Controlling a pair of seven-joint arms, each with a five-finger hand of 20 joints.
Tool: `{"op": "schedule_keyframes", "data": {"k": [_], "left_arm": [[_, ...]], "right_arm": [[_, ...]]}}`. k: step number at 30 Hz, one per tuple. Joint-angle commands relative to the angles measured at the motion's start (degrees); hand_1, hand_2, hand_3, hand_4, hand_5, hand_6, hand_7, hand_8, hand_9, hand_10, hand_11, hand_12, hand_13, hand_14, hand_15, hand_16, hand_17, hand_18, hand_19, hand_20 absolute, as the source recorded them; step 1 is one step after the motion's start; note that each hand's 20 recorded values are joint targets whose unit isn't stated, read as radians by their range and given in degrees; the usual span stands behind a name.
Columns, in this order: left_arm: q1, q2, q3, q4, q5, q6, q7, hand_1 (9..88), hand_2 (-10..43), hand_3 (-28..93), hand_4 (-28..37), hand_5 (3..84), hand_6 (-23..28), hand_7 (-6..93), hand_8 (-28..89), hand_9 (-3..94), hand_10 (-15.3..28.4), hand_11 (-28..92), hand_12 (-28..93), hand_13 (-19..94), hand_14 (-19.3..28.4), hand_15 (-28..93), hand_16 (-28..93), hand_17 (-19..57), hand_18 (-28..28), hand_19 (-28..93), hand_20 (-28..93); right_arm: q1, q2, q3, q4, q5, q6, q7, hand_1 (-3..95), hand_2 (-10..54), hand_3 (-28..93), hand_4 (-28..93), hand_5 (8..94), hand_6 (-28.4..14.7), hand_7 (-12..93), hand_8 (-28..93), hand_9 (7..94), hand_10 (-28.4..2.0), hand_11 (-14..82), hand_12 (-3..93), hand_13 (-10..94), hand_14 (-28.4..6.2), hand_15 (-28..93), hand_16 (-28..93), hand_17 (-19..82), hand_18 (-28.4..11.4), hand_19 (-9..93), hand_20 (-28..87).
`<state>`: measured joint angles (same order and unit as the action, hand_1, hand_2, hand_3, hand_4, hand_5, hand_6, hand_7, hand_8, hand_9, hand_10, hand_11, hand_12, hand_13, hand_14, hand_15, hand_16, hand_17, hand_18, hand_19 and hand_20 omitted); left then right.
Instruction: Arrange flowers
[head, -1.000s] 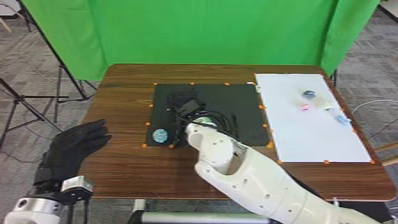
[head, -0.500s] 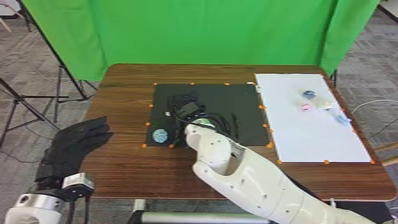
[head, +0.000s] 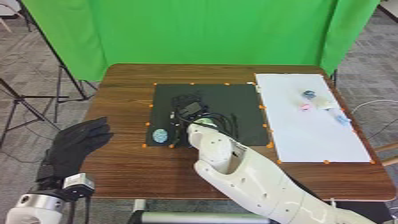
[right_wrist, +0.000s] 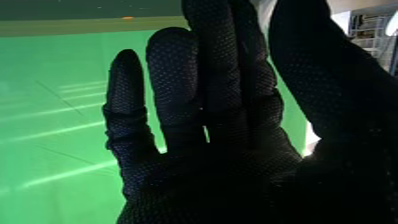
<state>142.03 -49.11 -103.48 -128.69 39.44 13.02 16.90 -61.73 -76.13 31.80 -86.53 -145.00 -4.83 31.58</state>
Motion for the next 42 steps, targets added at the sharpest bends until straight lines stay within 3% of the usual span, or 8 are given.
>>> {"op": "schedule_keyframes", "data": {"k": [1,4,8,14,20,25,35,42], "left_arm": [[0.4,-0.05,0.15,0.02,0.14,-0.46,0.20,28.0,4.6,80,-16.0,45.2,13.6,17.2,-10,37.9,21.9,34,9,25,28.4,64,-14,-9.1,22.9,61,12],[0.2,-0.16,0.20,-0.08,0.23,-0.37,-0.16,28.0,4.6,79,-16.1,45.2,13.5,17.2,-10,37.9,21.8,34,9,25,28.4,64,-14,-9.1,23.0,61,12],[0.7,-0.26,0.30,-0.28,0.17,-0.06,-0.11,27.9,4.6,80,-16.0,45.2,13.5,17.3,-10,37.9,21.8,34,9,25,28.4,64,-14,-9.1,23.0,61,12],[4.5,-0.97,-0.63,-1.52,-0.54,1.58,0.88,27.9,4.6,80,-15.9,45.2,13.6,17.2,-10,37.9,21.9,34,9,25,28.4,64,-14,-9.1,23.0,61,12],[7.7,-1.39,-1.65,-2.85,-0.84,2.81,1.96,28.0,4.6,80,-16.0,45.2,13.6,17.2,-10,37.9,21.9,34,9,26,28.4,64,-14,-9.1,22.9,61,12],[9.0,-0.90,-1.55,-3.44,-1.16,3.49,3.14,28.1,4.6,79,-16.1,45.2,13.6,17.2,-10,38.0,21.9,34,9,26,28.4,64,-14,-9.1,23.0,61,12],[9.3,-0.15,0.09,-3.36,-1.83,4.66,4.83,28.0,4.6,79,-16.1,45.2,13.6,17.1,-10,37.9,21.9,34,9,26,28.4,64,-14,-9.1,23.0,61,12],[9.6,0.17,0.45,-3.38,-2.16,5.14,5.63,27.9,4.6,79,-16.0,45.2,13.6,17.1,-10,37.9,21.9,34,9,26,28.4,64,-14,-9.1,23.0,61,12]], "right_arm": [[0.8,-0.3,-0.4,-0.1,-1.5,0.0,0.4,40.2,-9.5,80,-28,55.4,-1.3,45,-8,65.6,-12.1,37.3,20.1,52,-11.5,77,21,15,-22.5,77,31],[1.0,-0.4,-0.3,-0.3,-1.9,-0.3,1.0,37.2,-9.5,83,-28,54.5,-2.6,41,-20,62.0,-13.7,38.6,18.1,49,-12.9,78,20,14,-23.6,77,31],[1.2,-0.3,0.1,-0.8,-1.8,-1.9,1.1,36.0,-9.5,84,-28,53.3,-4.4,40,-20,59.4,-15.3,38.6,18.0,47,-14.5,79,20,11,-25.3,77,31],[1.8,1.8,0.9,-4.2,-1.5,-2.0,-1.7,34.0,-9.5,84,-28,51.2,-6.3,37,-19,55.4,-17.0,38.7,17.6,44,-16.5,80,18,9,-26.0,76,32],[5.1,11.6,-0.8,-12.5,3.0,0.9,-3.0,32.3,-9.5,84,-28,50.1,-6.9,35,-18,53.8,-17.7,38.4,17.6,43,-17.7,81,17,9,-26.0,75,31],[4.2,22.6,0.7,-18.0,5.9,3.8,-3.9,32.1,-9.5,84,-28,50.2,-7.0,35,-18,53.8,-17.6,38.2,17.6,43,-17.5,81,16,9,-25.8,75,31],[-3.7,37.0,11.0,-19.3,8.3,1.8,-1.3,31.6,-9.5,85,-28,50.0,-6.6,34,-18,53.7,-17.0,36.8,17.7,43,-17.2,80,16,8,-25.2,74,31],[-8.0,40.3,17.6,-16.5,9.1,0.3,0.2,30.4,-9.5,86,-28,49.4,-6.4,34,-18,53.2,-17.5,35.1,17.4,43,-17.3,80,16,11,-25.1,75,32]]}}
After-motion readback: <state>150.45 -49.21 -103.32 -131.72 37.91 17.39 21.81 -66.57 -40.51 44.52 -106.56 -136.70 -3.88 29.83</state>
